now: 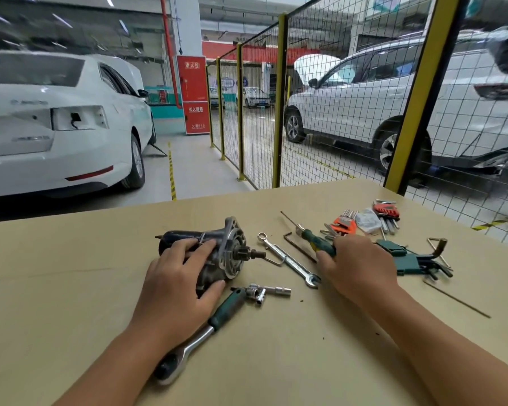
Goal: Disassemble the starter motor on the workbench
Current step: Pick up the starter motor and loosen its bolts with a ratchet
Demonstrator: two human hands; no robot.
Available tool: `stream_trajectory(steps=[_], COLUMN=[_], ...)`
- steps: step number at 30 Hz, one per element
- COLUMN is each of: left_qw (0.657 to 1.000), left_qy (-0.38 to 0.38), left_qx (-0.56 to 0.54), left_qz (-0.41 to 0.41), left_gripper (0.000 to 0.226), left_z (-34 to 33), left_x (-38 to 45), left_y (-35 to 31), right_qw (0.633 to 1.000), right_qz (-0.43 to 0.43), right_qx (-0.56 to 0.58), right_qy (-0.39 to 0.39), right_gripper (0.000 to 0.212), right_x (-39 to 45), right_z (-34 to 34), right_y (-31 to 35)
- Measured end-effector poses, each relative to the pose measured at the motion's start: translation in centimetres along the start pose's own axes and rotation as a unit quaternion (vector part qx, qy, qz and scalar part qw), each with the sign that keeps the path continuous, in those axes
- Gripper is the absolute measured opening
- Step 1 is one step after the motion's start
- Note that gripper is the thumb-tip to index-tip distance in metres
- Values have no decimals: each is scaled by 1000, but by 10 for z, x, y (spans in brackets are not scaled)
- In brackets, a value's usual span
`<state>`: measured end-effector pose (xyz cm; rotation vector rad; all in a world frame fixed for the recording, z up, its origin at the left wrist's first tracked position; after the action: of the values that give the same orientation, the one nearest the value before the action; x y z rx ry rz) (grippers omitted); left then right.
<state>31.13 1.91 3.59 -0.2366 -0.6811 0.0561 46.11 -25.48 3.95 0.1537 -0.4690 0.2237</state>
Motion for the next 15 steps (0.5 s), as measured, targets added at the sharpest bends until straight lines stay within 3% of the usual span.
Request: stream_trajectory(steps=[7, 10, 12, 15], left_qw=[1000, 1000, 1000, 1000], left_qy=[6, 5, 10, 12], left_qx=[-5, -11, -15, -17], left_qz=[0, -2, -3, -14], left_gripper=[71, 70, 71, 72], left_z=[2, 2, 2, 4], left_x=[2, 4, 5, 4], left_y=[0, 1, 2, 2], right_qw=[999, 996, 987, 986], right_qz=[-22, 67, 148, 130], right_qx=[-29, -52, -59, -59], right_qy=[9, -32, 27, 91], right_gripper=[29, 29, 23, 12], right_x=[0, 10, 17, 26], right_z=[6, 14, 2, -14], right_y=[2, 34, 65, 78])
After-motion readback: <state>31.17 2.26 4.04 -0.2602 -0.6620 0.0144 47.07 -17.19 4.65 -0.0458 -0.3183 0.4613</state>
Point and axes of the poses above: each hand's wrist, its own x-axis towards the middle knuckle, its own z-axis out of the back of the hand, y = z × x, the point moved 9 cm from there along x, towards the middle knuckle
